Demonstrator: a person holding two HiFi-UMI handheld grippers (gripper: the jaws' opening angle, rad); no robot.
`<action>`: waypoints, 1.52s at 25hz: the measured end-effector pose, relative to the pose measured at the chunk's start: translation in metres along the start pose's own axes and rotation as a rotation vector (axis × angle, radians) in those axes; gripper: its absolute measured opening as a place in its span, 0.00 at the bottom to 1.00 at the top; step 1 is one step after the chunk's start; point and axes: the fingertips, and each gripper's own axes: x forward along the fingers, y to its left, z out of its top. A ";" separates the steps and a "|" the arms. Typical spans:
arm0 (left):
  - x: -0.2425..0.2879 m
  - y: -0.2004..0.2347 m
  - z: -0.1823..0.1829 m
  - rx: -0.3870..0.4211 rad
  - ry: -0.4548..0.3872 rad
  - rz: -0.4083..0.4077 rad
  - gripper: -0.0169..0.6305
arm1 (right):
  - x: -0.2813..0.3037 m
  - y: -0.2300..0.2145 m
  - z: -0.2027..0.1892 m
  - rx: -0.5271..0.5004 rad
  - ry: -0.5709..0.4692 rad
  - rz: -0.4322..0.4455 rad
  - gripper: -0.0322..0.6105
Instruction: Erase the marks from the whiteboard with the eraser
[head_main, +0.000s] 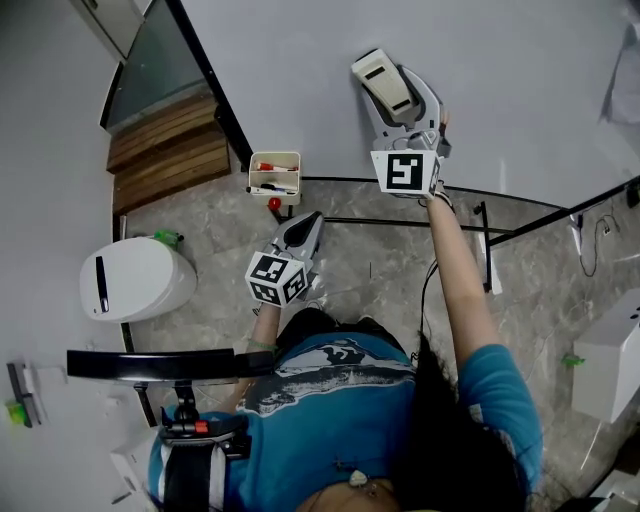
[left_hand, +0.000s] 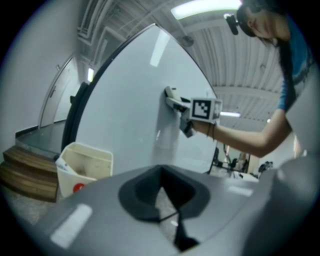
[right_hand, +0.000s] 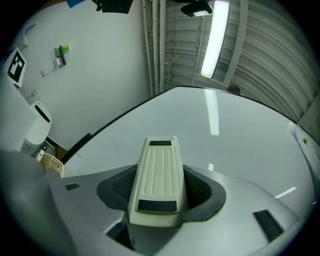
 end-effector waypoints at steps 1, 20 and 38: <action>-0.003 0.000 0.000 0.000 0.000 0.004 0.03 | 0.000 0.007 0.001 -0.002 0.002 0.008 0.46; -0.026 -0.008 0.001 -0.004 -0.013 0.037 0.03 | -0.017 0.066 0.002 0.021 0.068 0.161 0.46; -0.021 -0.087 -0.015 -0.022 -0.046 0.131 0.03 | -0.183 0.109 -0.033 0.298 0.195 0.348 0.46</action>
